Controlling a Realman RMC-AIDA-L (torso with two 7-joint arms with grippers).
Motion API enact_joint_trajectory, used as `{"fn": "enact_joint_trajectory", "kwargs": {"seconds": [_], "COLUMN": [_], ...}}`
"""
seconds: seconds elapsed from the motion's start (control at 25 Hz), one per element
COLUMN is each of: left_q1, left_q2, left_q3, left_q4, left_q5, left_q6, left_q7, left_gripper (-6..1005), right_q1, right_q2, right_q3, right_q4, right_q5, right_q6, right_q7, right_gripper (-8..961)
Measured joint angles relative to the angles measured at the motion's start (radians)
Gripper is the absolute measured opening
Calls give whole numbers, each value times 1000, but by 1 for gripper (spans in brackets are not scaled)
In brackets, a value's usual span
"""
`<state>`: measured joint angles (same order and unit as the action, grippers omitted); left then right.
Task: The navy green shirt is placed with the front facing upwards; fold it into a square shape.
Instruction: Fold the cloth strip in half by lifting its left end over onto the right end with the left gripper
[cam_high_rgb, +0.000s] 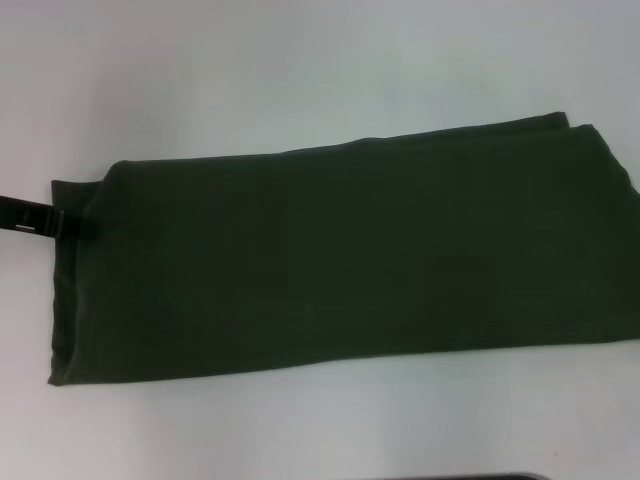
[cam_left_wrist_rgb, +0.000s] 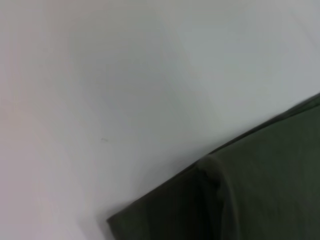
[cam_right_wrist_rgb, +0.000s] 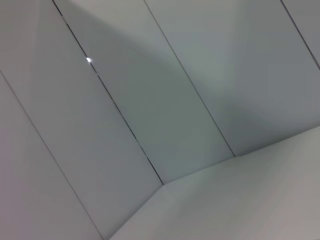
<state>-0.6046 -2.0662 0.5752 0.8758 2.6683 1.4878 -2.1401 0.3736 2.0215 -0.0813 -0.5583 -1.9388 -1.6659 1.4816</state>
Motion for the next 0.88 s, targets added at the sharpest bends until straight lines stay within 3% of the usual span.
{"fn": "enact_joint_trajectory", "kwargs": {"seconds": [0.6,0.88], "left_q1": [-3,-1], "left_q2": [-5,-5], "left_q3": [-9,-9], "left_q4": [8,23], "left_q5": [-49,-61], "left_q6": [-30,-40], "left_q7": [-7,-7], "left_gripper": [112,310], "right_q1": [-1,2], "right_q2": [0,8], "right_q3": [-1,2], "right_q4": [2,3], "right_q5": [0,2], "right_q6": [7,8], "right_q7": [-5,-15], "right_gripper": [899,900]}}
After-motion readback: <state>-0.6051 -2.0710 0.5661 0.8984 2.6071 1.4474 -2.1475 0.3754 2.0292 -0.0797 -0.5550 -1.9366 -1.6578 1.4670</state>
